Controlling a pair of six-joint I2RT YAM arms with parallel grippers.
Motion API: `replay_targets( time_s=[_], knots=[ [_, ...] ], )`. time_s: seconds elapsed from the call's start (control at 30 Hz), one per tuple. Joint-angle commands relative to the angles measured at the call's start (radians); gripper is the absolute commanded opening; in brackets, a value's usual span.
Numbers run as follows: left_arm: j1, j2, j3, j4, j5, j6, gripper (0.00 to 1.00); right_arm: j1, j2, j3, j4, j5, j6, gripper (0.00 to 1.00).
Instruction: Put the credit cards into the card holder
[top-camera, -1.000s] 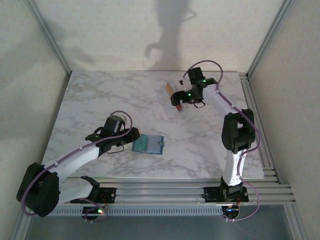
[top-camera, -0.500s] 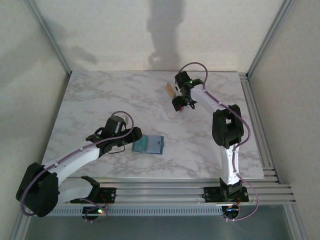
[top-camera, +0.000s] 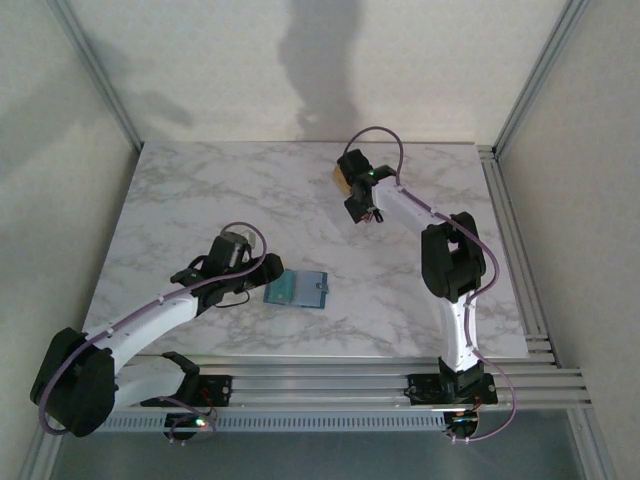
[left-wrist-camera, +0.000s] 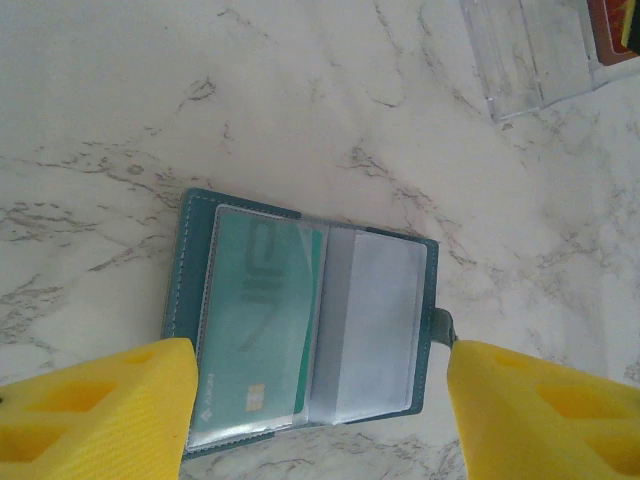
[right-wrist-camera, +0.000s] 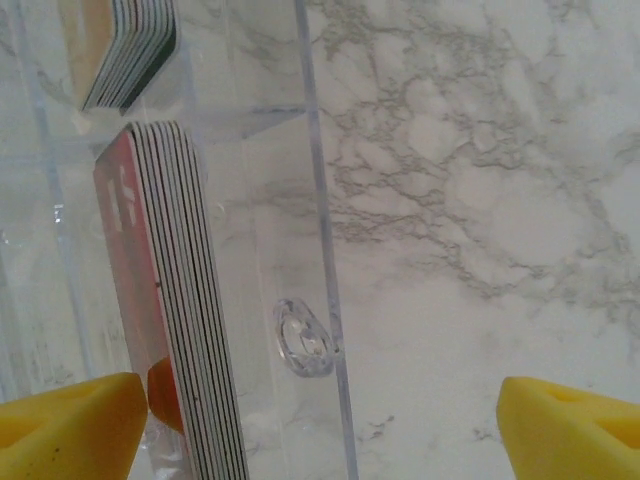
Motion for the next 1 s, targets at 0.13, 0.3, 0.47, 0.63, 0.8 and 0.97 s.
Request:
replay_targets(
  time_s=[0.13,0.3,0.47,0.63,0.8,0.97],
  knots=[
    [-0.011,-0.015,-0.012,-0.024,-0.047,-0.023,0.66,0.043,-0.032,-0.029,0.067,0.176,-0.044,0.84],
    [-0.01,-0.017,-0.023,-0.024,-0.048,-0.026,0.66,0.053,-0.013,-0.013,0.065,0.242,-0.045,0.68],
    [-0.01,-0.022,-0.031,-0.017,-0.049,-0.029,0.66,0.057,-0.01,-0.01,0.063,0.262,-0.045,0.58],
    [-0.01,-0.024,-0.035,-0.017,-0.053,-0.029,0.66,0.059,-0.003,0.001,0.058,0.266,-0.05,0.43],
    [-0.01,-0.009,-0.034,-0.024,-0.051,-0.025,0.66,0.063,-0.003,-0.009,0.064,0.271,-0.054,0.35],
    [-0.01,-0.015,-0.059,0.004,-0.05,-0.033,0.66,0.069,0.001,-0.013,0.064,0.277,-0.059,0.26]
  ],
)
